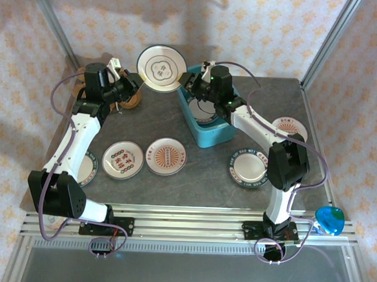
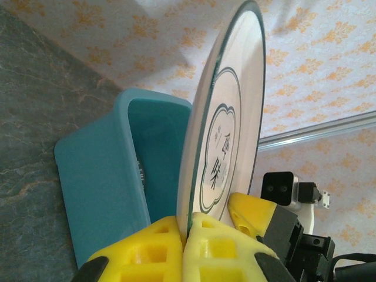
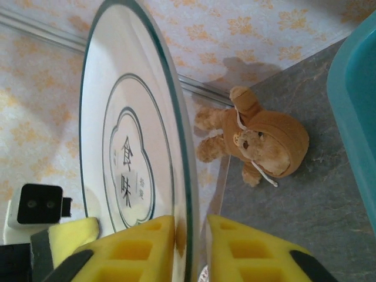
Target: Place the plates into the plastic bin on the countertop
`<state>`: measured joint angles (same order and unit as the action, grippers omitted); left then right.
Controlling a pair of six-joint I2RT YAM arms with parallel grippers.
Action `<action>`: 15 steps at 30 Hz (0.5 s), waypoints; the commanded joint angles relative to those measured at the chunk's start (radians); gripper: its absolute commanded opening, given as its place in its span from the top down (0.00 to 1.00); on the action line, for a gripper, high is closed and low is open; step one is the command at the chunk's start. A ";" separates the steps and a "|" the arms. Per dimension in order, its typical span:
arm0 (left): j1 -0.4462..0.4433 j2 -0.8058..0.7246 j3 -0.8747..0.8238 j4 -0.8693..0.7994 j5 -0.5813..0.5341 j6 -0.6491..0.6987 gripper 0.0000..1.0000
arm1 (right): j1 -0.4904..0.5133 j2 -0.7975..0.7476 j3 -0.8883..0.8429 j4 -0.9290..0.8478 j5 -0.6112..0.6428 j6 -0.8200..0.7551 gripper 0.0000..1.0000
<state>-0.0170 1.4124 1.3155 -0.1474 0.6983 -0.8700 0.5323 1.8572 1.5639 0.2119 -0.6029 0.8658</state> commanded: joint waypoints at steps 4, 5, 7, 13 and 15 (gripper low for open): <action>-0.022 0.007 0.076 -0.004 -0.001 0.061 1.00 | 0.003 0.010 0.024 0.044 -0.004 0.013 0.90; -0.026 0.012 0.081 -0.008 -0.004 0.066 1.00 | 0.003 0.008 0.024 0.042 -0.002 0.012 0.92; -0.030 0.017 0.091 -0.018 -0.011 0.076 1.00 | 0.003 0.003 0.023 0.029 0.011 0.007 0.95; -0.034 0.040 0.108 -0.005 -0.016 0.076 0.84 | -0.006 -0.025 0.004 0.003 0.061 0.009 1.00; -0.034 0.049 0.118 0.008 -0.018 0.072 0.71 | -0.015 -0.038 -0.010 0.003 0.081 0.020 1.00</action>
<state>-0.0376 1.4601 1.3743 -0.1963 0.6647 -0.8135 0.5266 1.8599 1.5661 0.2249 -0.5697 0.8944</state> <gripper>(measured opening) 0.262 0.066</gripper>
